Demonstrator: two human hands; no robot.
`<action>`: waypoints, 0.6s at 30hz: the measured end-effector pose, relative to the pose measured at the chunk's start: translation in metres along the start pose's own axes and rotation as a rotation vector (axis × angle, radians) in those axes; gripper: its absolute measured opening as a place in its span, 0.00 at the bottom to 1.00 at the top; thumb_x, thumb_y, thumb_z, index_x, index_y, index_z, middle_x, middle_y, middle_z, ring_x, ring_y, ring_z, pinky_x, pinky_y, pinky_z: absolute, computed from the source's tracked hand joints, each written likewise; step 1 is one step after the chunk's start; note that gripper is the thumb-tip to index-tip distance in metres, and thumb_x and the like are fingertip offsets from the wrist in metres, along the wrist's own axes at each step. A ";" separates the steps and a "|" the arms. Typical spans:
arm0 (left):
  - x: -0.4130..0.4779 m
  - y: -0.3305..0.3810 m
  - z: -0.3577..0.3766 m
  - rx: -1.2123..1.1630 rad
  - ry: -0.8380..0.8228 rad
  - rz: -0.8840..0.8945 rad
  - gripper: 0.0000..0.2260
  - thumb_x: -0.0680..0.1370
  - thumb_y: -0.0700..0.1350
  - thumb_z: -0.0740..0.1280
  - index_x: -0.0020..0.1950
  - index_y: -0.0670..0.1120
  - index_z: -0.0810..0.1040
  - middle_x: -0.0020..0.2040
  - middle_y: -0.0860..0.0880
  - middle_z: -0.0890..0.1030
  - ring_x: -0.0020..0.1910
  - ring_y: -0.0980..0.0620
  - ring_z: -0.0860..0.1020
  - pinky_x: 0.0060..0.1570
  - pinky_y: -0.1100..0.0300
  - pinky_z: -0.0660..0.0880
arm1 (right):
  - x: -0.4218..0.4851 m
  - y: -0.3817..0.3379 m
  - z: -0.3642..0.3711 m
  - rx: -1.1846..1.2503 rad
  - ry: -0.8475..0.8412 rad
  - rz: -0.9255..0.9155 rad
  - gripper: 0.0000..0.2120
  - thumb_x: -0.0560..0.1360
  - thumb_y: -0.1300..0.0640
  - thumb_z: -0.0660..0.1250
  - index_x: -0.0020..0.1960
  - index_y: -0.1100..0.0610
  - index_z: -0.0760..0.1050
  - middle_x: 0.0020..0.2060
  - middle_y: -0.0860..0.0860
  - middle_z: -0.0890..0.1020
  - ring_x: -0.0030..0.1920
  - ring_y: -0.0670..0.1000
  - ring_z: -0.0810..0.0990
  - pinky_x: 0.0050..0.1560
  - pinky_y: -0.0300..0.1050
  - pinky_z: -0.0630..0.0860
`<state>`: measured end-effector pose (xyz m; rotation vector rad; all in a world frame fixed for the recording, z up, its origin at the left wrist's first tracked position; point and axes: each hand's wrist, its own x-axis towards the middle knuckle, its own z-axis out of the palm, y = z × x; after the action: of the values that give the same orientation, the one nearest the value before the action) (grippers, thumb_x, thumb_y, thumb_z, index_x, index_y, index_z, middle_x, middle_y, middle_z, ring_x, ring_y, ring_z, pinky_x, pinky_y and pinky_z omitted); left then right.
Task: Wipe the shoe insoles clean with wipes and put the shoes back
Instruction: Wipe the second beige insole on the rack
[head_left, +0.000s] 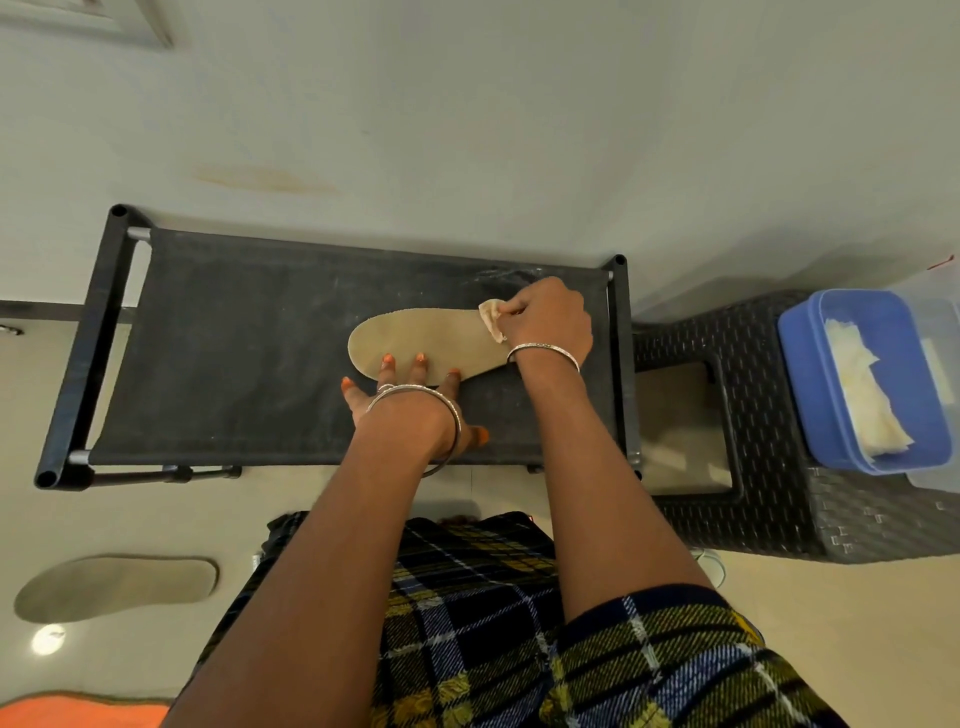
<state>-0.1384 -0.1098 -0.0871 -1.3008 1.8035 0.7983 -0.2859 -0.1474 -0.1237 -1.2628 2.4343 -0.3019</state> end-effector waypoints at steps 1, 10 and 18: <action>0.000 0.000 0.000 0.004 0.003 0.001 0.37 0.76 0.70 0.53 0.78 0.60 0.37 0.79 0.51 0.34 0.76 0.41 0.34 0.70 0.30 0.41 | -0.001 0.000 0.002 0.008 0.019 -0.013 0.06 0.75 0.54 0.71 0.49 0.53 0.85 0.45 0.52 0.85 0.47 0.54 0.84 0.41 0.41 0.74; 0.004 0.000 0.003 -0.004 -0.008 -0.001 0.37 0.76 0.72 0.52 0.77 0.61 0.35 0.78 0.52 0.33 0.76 0.42 0.33 0.69 0.30 0.40 | -0.005 -0.013 0.008 0.046 -0.182 -0.162 0.05 0.72 0.55 0.74 0.46 0.48 0.86 0.44 0.47 0.86 0.46 0.52 0.83 0.46 0.46 0.80; 0.000 0.002 0.000 -0.013 -0.009 -0.003 0.37 0.76 0.71 0.52 0.78 0.61 0.37 0.78 0.52 0.34 0.76 0.41 0.34 0.70 0.30 0.40 | -0.003 -0.012 0.014 -0.037 -0.044 -0.104 0.06 0.75 0.58 0.70 0.50 0.53 0.84 0.46 0.53 0.85 0.49 0.56 0.83 0.45 0.45 0.78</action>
<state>-0.1400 -0.1090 -0.0868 -1.3055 1.7924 0.8139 -0.2696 -0.1515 -0.1312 -1.4001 2.3520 -0.2559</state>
